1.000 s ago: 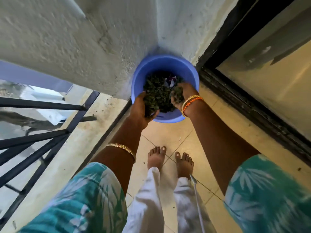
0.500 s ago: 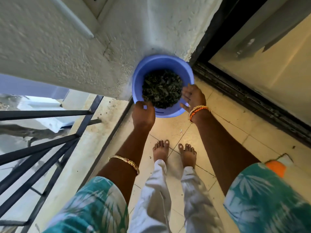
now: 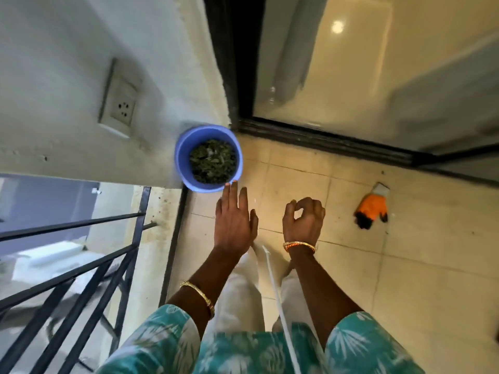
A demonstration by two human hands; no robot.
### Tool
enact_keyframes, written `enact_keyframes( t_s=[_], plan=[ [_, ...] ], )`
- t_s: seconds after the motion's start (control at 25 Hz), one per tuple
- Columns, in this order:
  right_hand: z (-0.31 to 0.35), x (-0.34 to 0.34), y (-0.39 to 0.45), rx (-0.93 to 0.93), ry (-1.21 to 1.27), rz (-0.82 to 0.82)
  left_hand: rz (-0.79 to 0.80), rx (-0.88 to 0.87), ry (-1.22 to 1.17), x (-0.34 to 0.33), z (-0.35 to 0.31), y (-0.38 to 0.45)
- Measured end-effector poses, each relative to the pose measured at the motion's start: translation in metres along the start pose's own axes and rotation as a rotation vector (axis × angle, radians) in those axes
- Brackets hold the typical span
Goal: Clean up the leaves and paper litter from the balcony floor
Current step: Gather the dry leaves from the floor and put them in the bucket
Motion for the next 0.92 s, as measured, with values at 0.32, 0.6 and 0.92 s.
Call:
enact_keyframes(
  t_s=[0.32,0.6,0.92],
  plan=[
    [-0.066,0.242,-0.089,-0.262,-0.29,-0.254,0.067,-0.586,0.197,0.066,-0.214,-0.108],
    [-0.154,0.415,-0.215,-0.55,-0.297,-0.454,-0.018,-1.085,0.441,0.047,-0.386,-0.275],
    [-0.252,0.58,-0.323,-0.73,-0.254,-0.748,-0.012,-1.491,0.383,0.032,-0.569,-0.453]
  ],
)
Point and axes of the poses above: each hand's wrist, its own y-axis towards the middle knuckle, its own x-axis out of the back of the hand, z = x × y, the point moved 10 cm from there along y, towards the middle knuckle, and after that the axes turned 11 degrees about y, right-handed, at the moved point
